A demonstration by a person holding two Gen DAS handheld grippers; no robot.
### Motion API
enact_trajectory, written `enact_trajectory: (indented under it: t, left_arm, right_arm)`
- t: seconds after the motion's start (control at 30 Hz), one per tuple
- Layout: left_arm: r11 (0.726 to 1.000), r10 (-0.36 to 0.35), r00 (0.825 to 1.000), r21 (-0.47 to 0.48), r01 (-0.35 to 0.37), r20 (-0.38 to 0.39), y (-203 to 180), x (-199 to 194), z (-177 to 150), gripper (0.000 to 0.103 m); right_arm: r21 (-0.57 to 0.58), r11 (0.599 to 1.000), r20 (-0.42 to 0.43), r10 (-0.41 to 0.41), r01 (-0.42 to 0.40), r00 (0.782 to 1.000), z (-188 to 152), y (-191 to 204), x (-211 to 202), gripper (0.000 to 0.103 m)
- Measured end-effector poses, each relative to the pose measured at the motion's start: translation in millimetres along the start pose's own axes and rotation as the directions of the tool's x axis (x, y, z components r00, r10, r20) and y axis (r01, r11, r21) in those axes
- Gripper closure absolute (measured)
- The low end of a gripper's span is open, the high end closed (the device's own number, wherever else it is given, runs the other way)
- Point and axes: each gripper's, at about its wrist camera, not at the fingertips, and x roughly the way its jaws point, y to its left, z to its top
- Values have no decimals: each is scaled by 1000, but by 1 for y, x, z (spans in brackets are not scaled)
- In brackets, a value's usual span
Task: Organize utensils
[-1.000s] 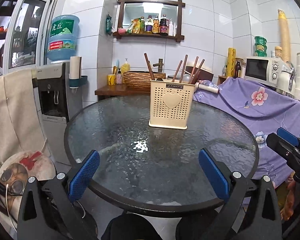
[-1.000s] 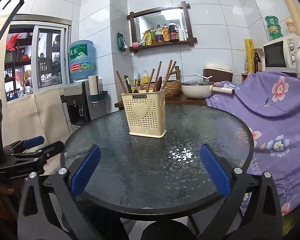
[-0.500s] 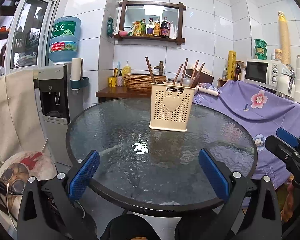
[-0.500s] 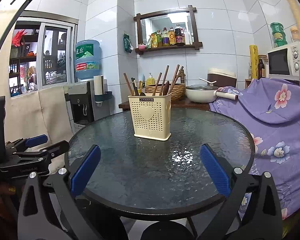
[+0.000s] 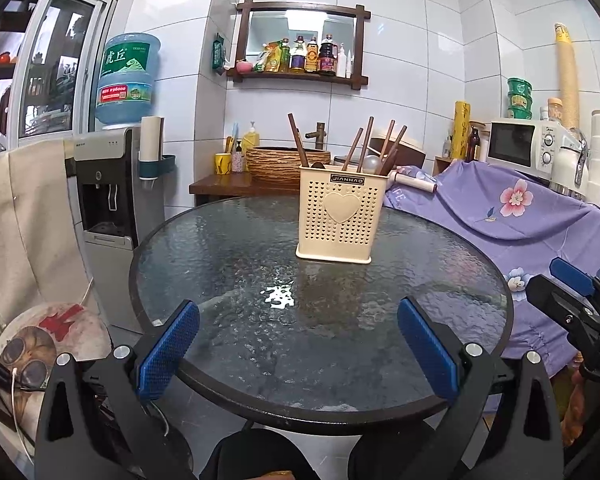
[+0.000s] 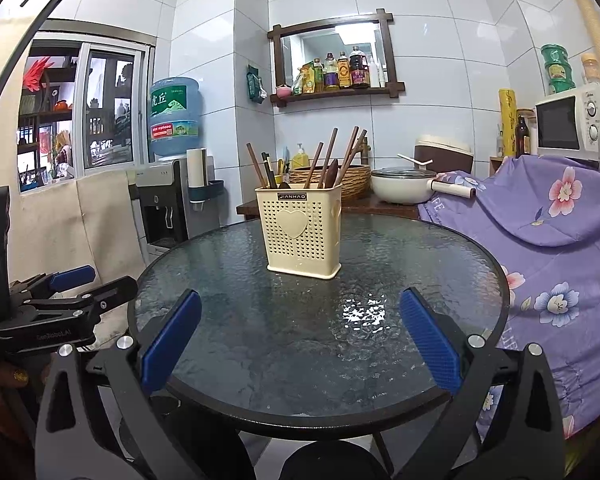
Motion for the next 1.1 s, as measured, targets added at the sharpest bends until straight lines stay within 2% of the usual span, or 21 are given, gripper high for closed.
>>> enact_trajectory:
  t: [1.1]
  left_arm:
    - [1000,3,1000,20,-3,-22,-3,5,-4,6]
  right_arm:
    - [14,1000,-12,2,-2,1000,-2,-4,5,6]
